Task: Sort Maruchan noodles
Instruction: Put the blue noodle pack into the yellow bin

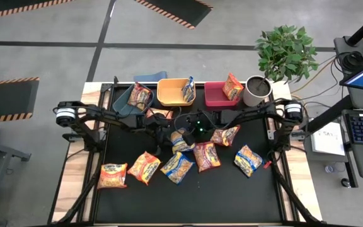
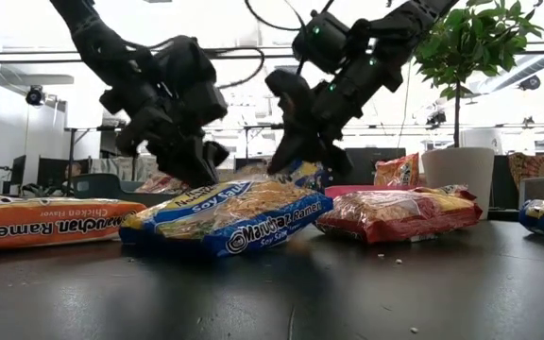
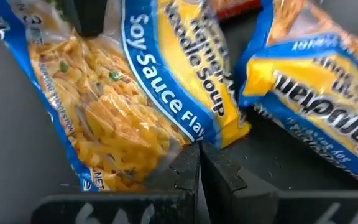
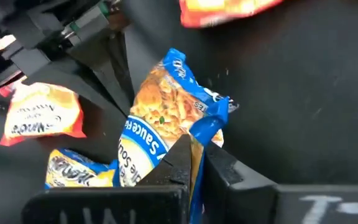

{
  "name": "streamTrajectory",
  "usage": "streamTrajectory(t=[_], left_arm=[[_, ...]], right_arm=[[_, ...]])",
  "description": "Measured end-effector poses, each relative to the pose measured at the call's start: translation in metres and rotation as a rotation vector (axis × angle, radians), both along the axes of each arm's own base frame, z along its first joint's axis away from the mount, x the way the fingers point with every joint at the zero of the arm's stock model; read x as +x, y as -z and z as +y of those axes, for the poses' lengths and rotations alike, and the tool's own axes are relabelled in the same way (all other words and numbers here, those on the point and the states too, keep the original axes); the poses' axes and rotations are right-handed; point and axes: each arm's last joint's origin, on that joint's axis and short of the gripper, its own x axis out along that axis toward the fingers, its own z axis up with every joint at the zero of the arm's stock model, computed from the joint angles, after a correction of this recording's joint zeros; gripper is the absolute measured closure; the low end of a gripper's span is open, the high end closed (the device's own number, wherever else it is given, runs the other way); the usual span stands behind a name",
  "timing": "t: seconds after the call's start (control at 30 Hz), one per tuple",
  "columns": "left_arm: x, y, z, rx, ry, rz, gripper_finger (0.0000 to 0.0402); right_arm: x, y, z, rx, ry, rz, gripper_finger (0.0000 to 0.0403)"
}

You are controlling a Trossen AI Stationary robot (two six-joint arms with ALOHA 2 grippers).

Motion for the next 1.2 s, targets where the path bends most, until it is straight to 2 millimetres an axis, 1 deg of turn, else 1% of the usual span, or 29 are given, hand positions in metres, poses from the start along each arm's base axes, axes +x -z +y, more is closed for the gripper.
streamTrajectory(t=[0.13, 0.23, 0.33, 0.47, 0.6, 0.77, 0.87, 0.97, 1.07, 1.2], left_arm=[[-0.009, -0.019, 0.004, 0.035, -0.005, -0.03, 0.0401], [-0.019, -0.037, 0.008, 0.072, -0.004, -0.064, 0.0401], [-0.032, -0.057, 0.011, 0.119, -0.015, -0.104, 0.0402], [-0.051, -0.083, 0.015, 0.217, -0.078, -0.166, 0.0402], [-0.066, -0.105, 0.016, 0.293, -0.102, -0.248, 0.0402], [-0.08, -0.123, 0.015, 0.357, -0.099, -0.339, 0.0402], [-0.085, -0.129, 0.015, 0.368, -0.108, -0.371, 0.0402], [-0.087, -0.129, 0.015, 0.369, -0.108, -0.372, 0.0402], [-0.085, -0.126, 0.015, 0.362, -0.11, -0.358, 0.0402], [-0.078, -0.119, 0.017, 0.352, -0.105, -0.325, 0.0402]], right_arm=[[-0.004, -0.016, -0.002, -0.048, -0.016, -0.047, 0.0394], [-0.007, -0.027, -0.002, -0.093, -0.013, -0.078, 0.0394], [-0.01, -0.037, -0.004, -0.128, -0.008, -0.104, 0.0394], [-0.015, -0.052, -0.008, -0.189, 0.017, -0.145, 0.0395], [-0.017, -0.062, -0.014, -0.231, 0.041, -0.193, 0.0395], [-0.017, -0.071, -0.022, -0.267, 0.06, -0.26, 0.0395], [-0.015, -0.08, -0.028, -0.297, 0.06, -0.279, 0.0395], [-0.013, -0.087, -0.03, -0.315, 0.058, -0.29, 0.0395], [-0.014, -0.091, -0.032, -0.324, 0.05, -0.254, 0.0395], [-0.017, -0.089, -0.034, -0.309, 0.043, -0.165, 0.0394]])
